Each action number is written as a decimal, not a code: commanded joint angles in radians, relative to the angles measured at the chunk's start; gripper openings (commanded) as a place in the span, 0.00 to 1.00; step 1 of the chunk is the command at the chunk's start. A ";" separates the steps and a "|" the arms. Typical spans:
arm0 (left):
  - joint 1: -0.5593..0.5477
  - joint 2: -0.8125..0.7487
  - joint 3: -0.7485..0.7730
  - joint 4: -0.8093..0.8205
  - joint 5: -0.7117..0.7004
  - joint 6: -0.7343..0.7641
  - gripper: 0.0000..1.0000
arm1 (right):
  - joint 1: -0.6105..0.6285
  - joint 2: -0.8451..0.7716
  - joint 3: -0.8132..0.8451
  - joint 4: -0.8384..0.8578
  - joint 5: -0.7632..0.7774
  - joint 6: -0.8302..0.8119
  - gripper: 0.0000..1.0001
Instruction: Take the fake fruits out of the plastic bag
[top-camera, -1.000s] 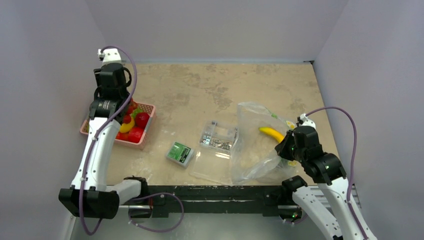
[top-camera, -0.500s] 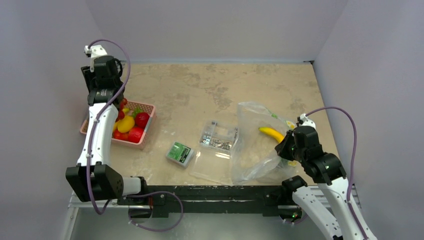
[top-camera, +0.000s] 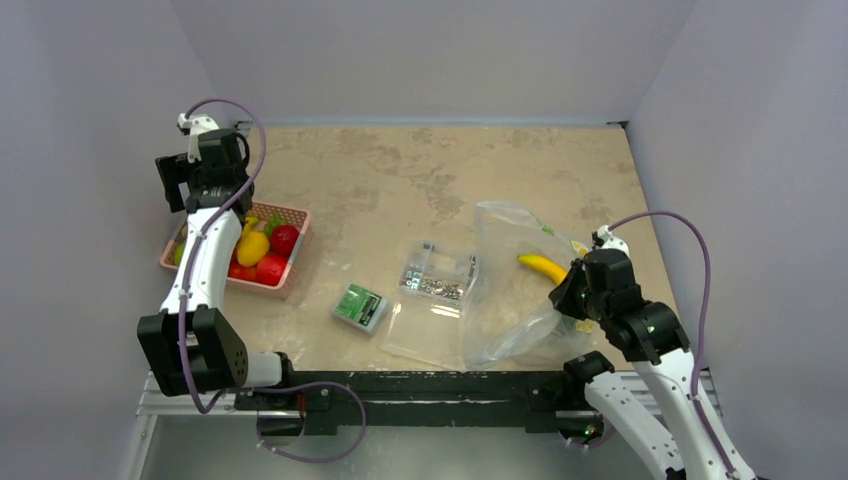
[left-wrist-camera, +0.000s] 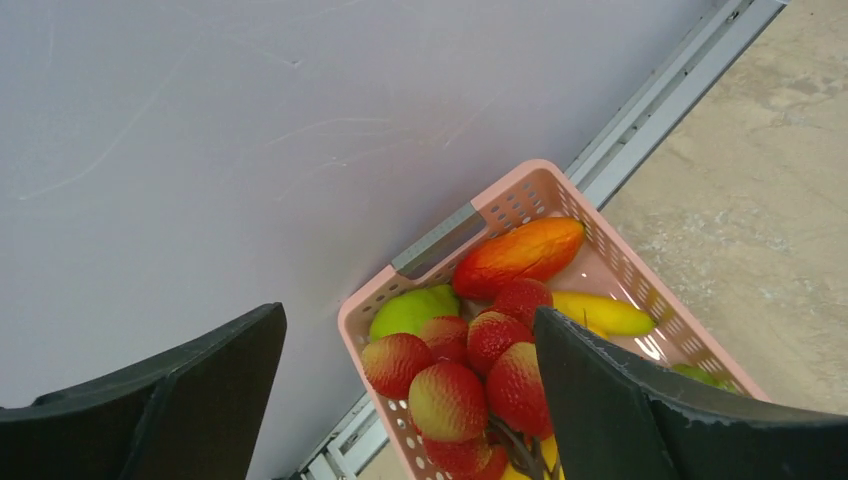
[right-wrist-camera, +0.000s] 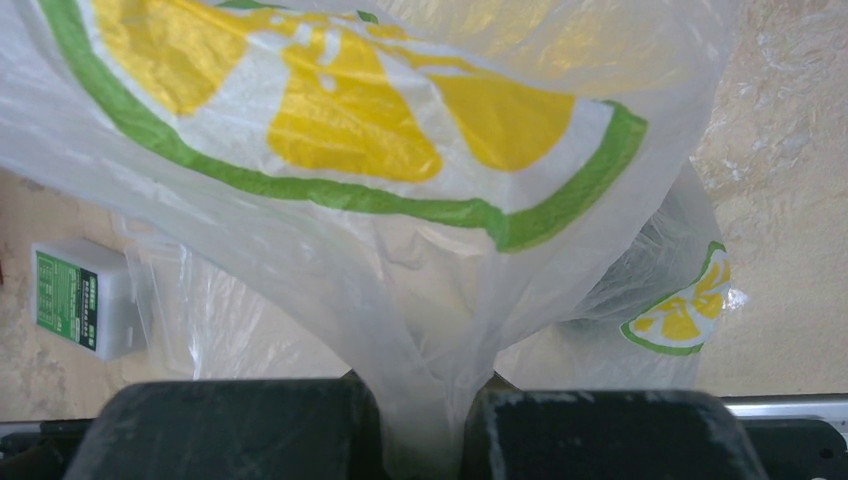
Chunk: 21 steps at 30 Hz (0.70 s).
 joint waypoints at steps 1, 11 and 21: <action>0.011 -0.011 0.016 0.031 -0.004 -0.045 1.00 | 0.001 -0.001 0.020 0.041 0.005 0.004 0.00; -0.010 -0.094 0.079 -0.160 0.260 -0.193 1.00 | 0.001 0.009 0.035 0.035 -0.004 -0.015 0.00; -0.223 -0.373 -0.130 -0.147 0.848 -0.407 0.98 | 0.001 0.015 0.056 0.029 -0.035 -0.037 0.00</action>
